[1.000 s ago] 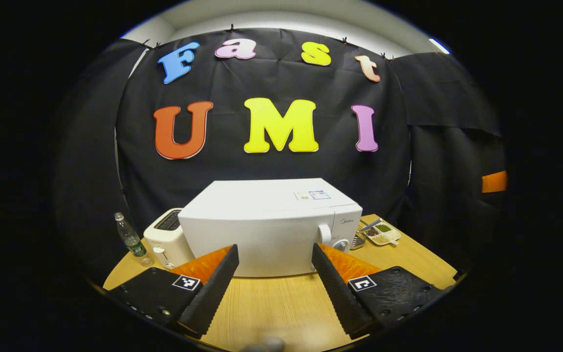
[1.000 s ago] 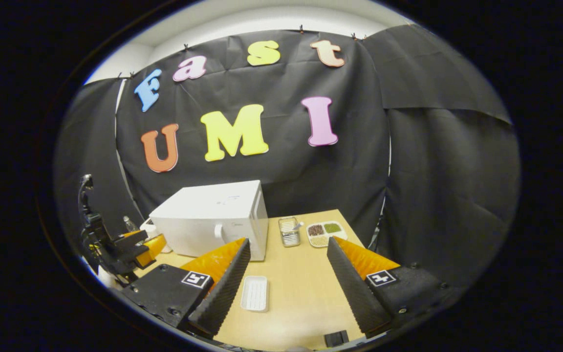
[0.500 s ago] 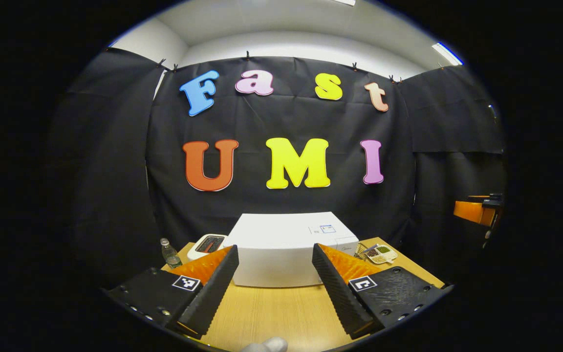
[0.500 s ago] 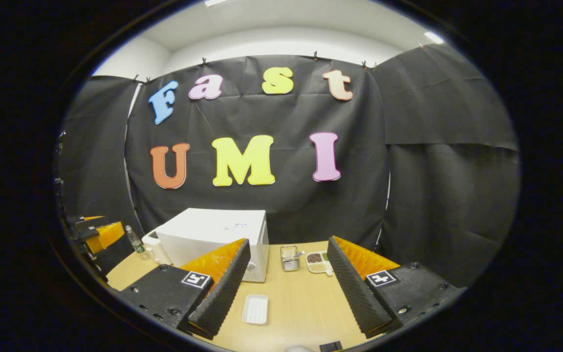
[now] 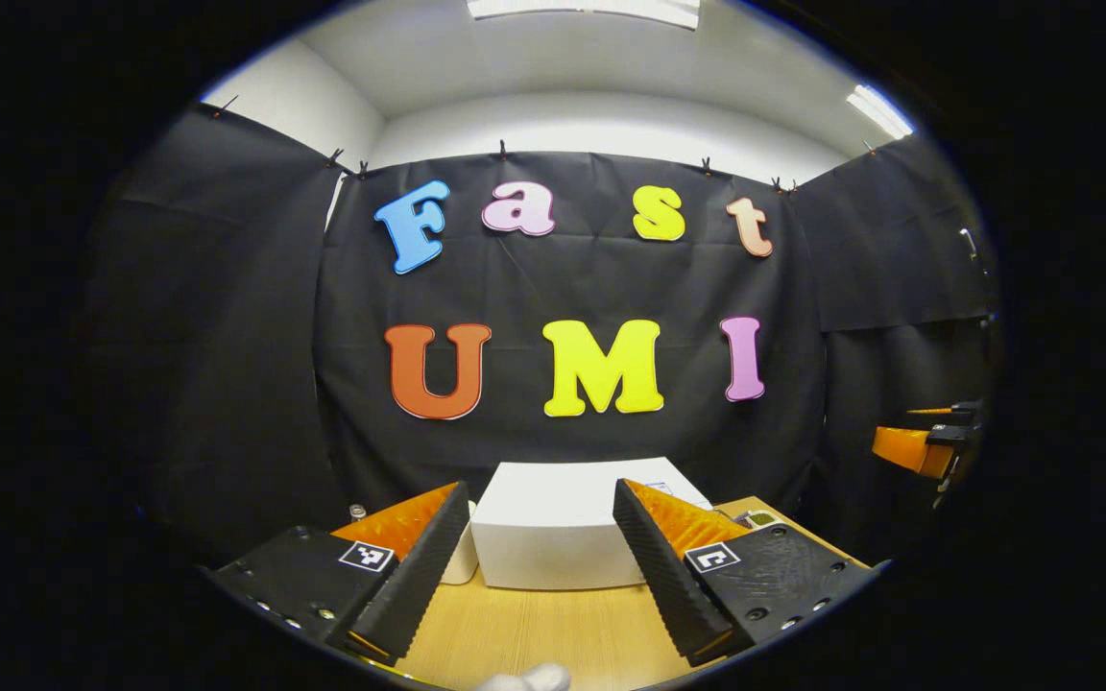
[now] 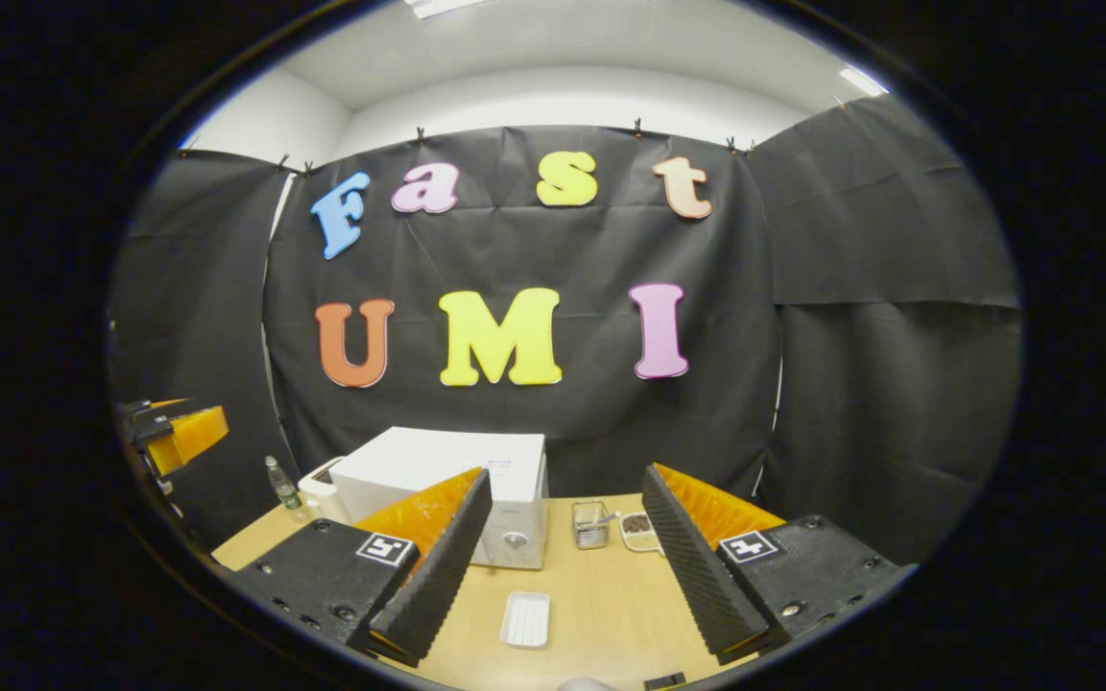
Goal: Open the microwave oven with the left hand, put the food in, and close the microwave oven.
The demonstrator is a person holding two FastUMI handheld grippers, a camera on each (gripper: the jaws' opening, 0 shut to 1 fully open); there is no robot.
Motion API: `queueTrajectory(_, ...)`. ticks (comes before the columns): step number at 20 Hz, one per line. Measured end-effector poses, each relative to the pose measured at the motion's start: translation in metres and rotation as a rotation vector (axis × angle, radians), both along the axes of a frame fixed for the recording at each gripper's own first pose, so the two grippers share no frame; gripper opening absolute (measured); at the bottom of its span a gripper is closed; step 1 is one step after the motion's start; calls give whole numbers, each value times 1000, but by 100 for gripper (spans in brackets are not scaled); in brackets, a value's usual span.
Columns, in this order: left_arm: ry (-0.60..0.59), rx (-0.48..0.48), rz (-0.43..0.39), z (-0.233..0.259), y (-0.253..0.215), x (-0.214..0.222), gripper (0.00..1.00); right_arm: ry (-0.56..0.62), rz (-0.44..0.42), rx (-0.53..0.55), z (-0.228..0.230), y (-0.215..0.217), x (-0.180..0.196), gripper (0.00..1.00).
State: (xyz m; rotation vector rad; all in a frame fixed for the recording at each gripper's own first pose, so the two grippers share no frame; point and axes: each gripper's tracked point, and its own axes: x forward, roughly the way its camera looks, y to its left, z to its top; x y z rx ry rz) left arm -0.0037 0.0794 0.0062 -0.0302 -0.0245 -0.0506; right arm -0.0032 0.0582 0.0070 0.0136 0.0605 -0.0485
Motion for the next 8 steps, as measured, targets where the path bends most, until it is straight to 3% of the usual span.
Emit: queueTrajectory(8, -11, -6, -28, 11, -9, -1, 94, -19, -24, -5, 11, -9, -8, 92)
